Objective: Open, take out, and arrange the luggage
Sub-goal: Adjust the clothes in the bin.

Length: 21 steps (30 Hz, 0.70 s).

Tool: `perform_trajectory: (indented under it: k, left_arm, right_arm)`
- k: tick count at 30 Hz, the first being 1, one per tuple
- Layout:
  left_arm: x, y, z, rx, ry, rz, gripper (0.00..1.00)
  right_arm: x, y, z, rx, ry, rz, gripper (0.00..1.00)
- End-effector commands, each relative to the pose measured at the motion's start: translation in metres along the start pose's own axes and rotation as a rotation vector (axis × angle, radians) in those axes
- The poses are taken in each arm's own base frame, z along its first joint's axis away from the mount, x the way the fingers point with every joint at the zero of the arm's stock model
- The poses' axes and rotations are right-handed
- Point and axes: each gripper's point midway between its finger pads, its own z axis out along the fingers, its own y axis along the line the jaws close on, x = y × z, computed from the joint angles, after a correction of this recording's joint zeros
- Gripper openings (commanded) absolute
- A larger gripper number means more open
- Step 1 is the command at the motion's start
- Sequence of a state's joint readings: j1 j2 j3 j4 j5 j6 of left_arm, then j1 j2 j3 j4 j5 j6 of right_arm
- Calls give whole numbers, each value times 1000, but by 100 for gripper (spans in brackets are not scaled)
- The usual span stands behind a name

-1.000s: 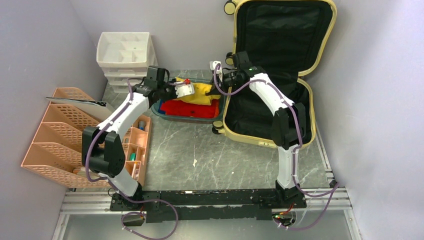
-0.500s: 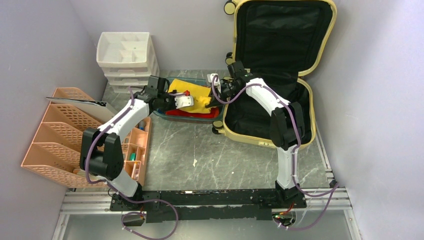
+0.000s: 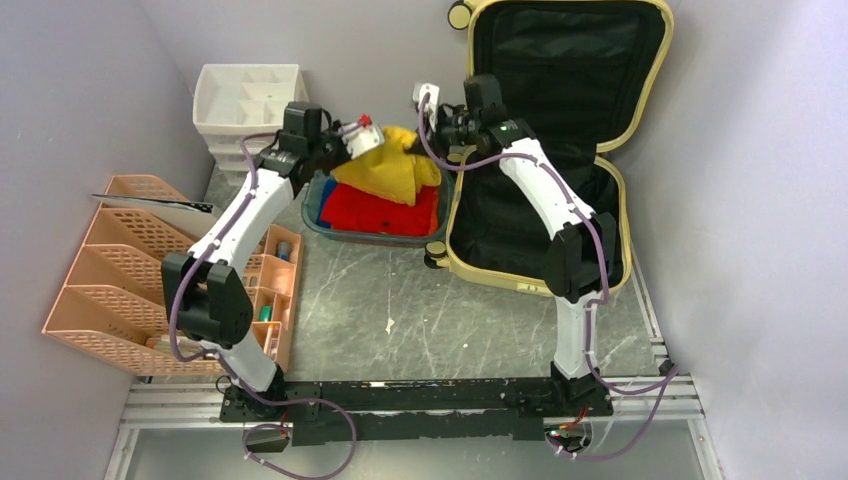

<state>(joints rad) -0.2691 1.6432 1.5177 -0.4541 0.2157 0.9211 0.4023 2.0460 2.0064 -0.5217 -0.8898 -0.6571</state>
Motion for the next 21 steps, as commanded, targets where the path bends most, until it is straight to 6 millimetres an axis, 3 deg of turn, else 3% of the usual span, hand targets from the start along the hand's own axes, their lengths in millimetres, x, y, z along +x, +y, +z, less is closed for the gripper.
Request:
perform_trajectory:
  k: [1,5,12,17,21]
  left_arm:
    - [-44,131,-35,-466,-101,-75,5]
    - [-55,179,-31,-672,-142,-53,5]
    - [-57,214,-23,-878,-149,7,5]
    - [-27,192,7,-879,-73,51,5]
    - [-3,163,21,-811,-13,51,5]
  right_arm:
    - [-63,-104,-59,500,-27,-70,0]
    - [-67,-146,-72,684,-23,-140,0]
    - [-67,-185,-69,805,-56,-194,0]
    - [-29,-190,-47,752,-8,-196,0]
    - [-2,-173,-30,606,7,-151,0]
